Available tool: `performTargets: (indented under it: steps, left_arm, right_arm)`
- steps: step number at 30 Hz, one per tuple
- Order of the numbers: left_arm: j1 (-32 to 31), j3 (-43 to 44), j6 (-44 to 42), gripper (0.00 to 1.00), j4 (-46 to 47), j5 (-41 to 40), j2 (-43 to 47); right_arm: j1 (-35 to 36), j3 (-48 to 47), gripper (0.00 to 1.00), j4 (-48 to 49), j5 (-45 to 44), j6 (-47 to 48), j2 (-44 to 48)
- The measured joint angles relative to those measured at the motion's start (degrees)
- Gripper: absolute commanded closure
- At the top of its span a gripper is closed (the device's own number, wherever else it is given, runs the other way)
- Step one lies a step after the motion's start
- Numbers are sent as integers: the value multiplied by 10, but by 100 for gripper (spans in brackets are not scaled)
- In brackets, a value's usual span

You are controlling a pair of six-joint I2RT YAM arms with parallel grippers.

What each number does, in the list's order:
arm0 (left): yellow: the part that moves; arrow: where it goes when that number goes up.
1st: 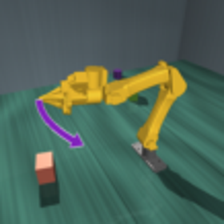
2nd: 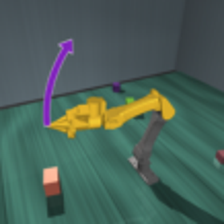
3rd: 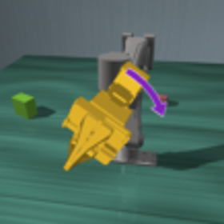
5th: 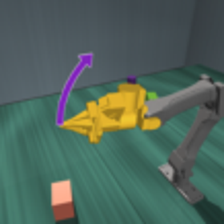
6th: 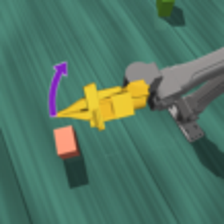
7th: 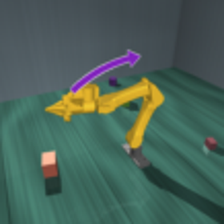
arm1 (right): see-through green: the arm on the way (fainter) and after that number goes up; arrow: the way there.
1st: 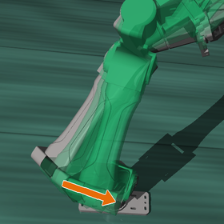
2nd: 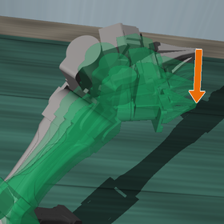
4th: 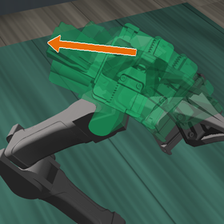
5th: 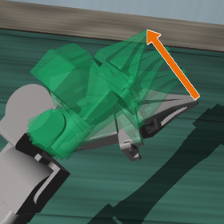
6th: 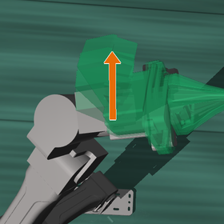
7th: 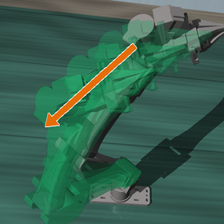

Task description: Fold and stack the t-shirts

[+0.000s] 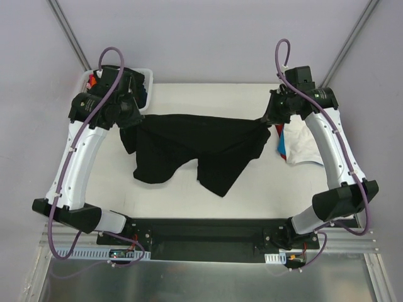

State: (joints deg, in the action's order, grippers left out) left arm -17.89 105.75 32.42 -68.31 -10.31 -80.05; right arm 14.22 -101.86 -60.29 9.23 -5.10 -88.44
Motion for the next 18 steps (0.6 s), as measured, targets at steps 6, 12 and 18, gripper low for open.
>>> performTargets:
  steps: [6, 12, 18]
  left_arm:
    - [0, 26, 0, 94, 13, 0, 45]
    - [0, 38, 0, 93, 31, 5, 84]
    - [0, -44, 4, 93, 38, 29, 139]
  right_arm:
    - [0, 0, 99, 0, -1, -3, 35]
    - [0, 0, 99, 0, -1, -11, 58]
    - [0, 37, 99, -5, -5, -16, 98]
